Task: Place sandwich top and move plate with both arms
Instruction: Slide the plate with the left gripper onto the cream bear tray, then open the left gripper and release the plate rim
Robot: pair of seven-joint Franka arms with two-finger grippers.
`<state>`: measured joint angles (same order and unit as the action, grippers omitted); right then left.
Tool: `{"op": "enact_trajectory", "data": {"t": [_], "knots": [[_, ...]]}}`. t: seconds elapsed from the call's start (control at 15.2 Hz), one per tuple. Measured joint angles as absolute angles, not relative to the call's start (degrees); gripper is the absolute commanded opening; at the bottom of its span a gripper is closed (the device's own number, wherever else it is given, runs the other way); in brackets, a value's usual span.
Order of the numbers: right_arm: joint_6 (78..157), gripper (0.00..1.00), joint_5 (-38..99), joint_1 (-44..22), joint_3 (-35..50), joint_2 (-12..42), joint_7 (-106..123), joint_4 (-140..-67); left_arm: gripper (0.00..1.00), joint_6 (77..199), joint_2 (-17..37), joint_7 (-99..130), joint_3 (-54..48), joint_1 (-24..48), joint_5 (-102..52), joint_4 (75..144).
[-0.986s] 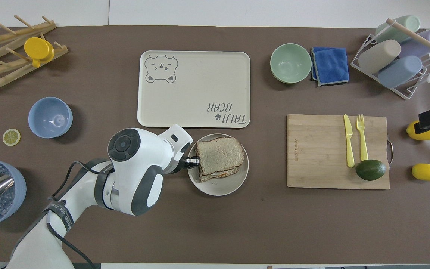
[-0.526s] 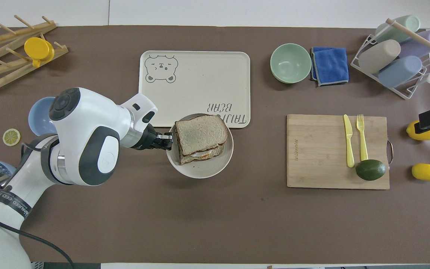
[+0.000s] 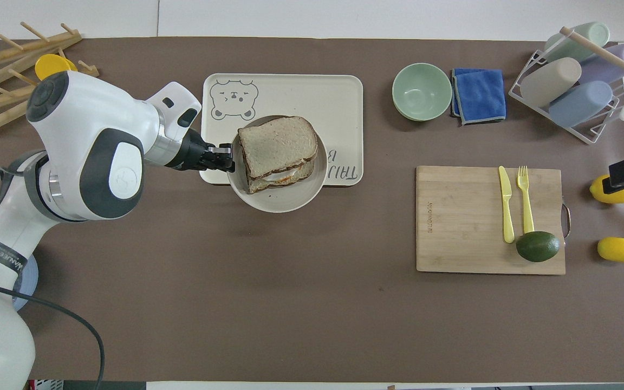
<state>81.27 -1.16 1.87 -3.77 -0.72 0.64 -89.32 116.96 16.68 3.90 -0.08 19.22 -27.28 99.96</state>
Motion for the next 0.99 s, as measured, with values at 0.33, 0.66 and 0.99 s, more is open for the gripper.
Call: {"op": "enact_trajectory", "data": {"t": [0.33, 0.66, 0.99], "knots": [[81.3, 1.00, -1.2, 1.9, -3.8, -0.7, 0.6, -89.3, 0.00, 114.2, 31.5, 2.8, 0.0, 16.4, -26.9, 83.3], [81.3, 1.00, -1.2, 1.9, -3.8, -0.7, 0.6, -89.3, 0.00, 115.0, 39.0, 1.8, 0.0, 16.1, -26.5, 76.3], [81.3, 1.00, -1.2, 1.9, -3.7, -0.7, 0.6, -89.3, 0.00, 114.9, 42.0, -1.3, -0.2, 16.1, -25.2, 74.0]]}}
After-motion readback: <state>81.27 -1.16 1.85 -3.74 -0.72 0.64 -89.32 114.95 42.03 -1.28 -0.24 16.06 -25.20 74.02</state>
